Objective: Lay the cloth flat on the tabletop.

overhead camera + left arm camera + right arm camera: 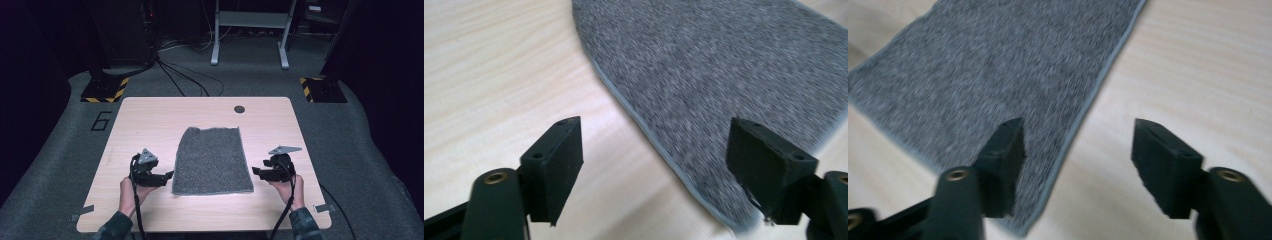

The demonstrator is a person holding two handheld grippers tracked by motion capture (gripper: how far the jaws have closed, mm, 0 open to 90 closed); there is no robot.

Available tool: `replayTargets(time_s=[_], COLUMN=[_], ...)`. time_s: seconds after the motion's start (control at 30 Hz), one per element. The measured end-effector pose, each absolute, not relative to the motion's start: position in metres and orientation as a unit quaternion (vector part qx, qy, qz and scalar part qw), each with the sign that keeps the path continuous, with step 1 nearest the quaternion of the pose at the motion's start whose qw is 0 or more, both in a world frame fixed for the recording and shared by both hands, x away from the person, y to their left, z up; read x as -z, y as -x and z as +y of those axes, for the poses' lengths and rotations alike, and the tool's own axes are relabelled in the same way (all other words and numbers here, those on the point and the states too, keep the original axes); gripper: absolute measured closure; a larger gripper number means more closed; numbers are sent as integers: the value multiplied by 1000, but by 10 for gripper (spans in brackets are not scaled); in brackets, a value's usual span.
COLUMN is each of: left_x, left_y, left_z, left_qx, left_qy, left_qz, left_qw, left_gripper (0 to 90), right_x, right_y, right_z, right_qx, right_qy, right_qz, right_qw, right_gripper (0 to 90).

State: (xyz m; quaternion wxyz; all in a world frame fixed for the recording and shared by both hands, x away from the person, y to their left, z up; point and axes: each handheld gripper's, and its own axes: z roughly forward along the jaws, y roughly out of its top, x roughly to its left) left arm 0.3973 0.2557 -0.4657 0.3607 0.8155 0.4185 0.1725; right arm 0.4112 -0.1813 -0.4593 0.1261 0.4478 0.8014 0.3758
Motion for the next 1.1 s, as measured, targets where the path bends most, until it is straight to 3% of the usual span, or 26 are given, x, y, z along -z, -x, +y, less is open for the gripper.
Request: replayTargets(time_s=[0.27,0.4,0.77,0.97,1.1], left_x=[484,491,509,504,489], left_y=[-427,-433,-439,-443,-471], left_z=[229,223,211,218,233], left_qx=[-182,-185,-177,-156,-149], left_qy=[-829,-835,-855,-854,-835], left_qz=[420,421,406,400,424], left_qw=[321,301,269,293,319], left_gripper=[186,179,188,183,186], right_x=[475,490,516,517,519], right_y=[-450,-462,-456,-440,-434], right_z=[-151,-141,-136,-145,-152], right_qx=[-351,-325,-297,-305,-314], right_qy=[-451,-465,-466,-470,-463], right_qz=[808,810,814,810,810], right_qw=[143,152,179,171,177], right_gripper=[186,162,163,168,165])
